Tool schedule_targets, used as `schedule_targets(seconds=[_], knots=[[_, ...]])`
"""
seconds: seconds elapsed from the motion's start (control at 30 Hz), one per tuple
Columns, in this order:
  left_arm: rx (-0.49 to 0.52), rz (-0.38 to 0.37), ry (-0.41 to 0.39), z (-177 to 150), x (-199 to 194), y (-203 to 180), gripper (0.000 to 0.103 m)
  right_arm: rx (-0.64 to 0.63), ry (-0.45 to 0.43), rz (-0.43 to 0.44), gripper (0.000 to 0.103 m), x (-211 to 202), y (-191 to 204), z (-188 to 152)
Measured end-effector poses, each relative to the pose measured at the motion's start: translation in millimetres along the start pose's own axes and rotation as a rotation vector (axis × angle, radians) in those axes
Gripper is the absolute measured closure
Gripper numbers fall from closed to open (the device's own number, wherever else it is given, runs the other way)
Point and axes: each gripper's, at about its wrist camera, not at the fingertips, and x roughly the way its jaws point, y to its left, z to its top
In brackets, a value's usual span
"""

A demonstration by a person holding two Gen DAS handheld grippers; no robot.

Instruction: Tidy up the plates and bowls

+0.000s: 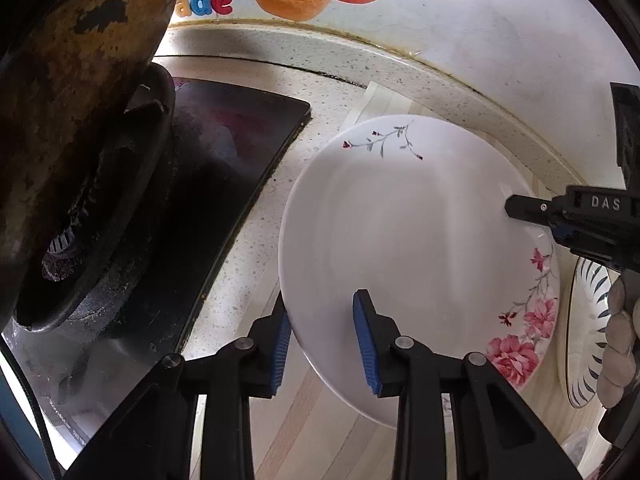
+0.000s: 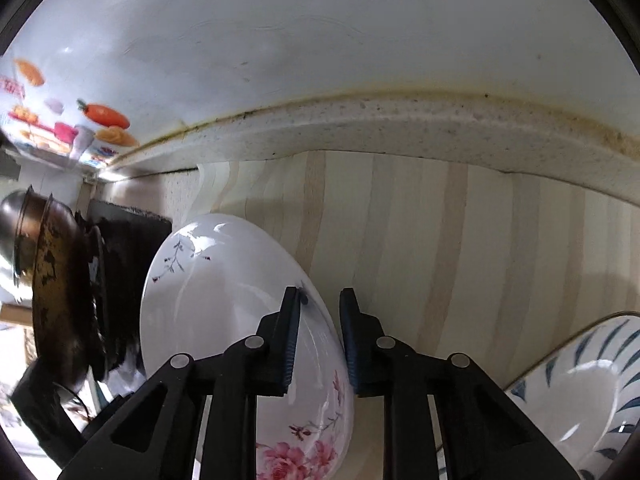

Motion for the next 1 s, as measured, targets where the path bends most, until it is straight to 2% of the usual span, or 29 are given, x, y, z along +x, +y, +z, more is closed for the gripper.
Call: schedule_targets(seconds=[0.3, 0.47, 0.73, 0.9, 1.0], knots=[[0.018, -0.032, -0.012, -18, -31, -11, 0.076, -0.039, -0.029, -0.004, 0.083, -41, -4, -40], [0.098, -0.037, -0.041, -38, -64, -33, 0.076, 0.008, -0.058, 0.026, 0.083, -74, -24, -72], [0.137, -0.078, -0.074, -80, -115, -69, 0.076, 0.027, -0.123, 0.052, 0.083, -152, -50, -137], [0.135, -0.152, -0.034, -111, -130, -90, 0.076, 0.019, -0.161, 0.045, 0.083, -196, -67, -188], [0.153, -0.161, -0.024, -129, -133, -104, 0.076, 0.040, -0.172, 0.057, 0.083, -214, -82, -219]])
